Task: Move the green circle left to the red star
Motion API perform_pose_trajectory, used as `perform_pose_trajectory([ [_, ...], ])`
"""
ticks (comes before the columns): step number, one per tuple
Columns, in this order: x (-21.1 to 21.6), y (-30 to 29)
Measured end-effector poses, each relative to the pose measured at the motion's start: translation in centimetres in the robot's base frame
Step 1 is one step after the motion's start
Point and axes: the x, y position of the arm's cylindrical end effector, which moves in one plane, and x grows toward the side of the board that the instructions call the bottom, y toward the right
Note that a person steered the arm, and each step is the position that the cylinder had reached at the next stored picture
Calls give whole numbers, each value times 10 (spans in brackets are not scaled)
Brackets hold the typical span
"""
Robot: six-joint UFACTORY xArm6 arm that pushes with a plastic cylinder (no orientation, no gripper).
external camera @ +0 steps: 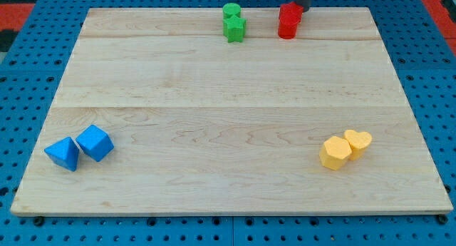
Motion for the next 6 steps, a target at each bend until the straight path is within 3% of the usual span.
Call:
perform_pose_trajectory([
  [2, 0, -14],
  [3, 2, 9],
  [4, 64, 38],
  [5, 170, 14],
  [6, 212, -84],
])
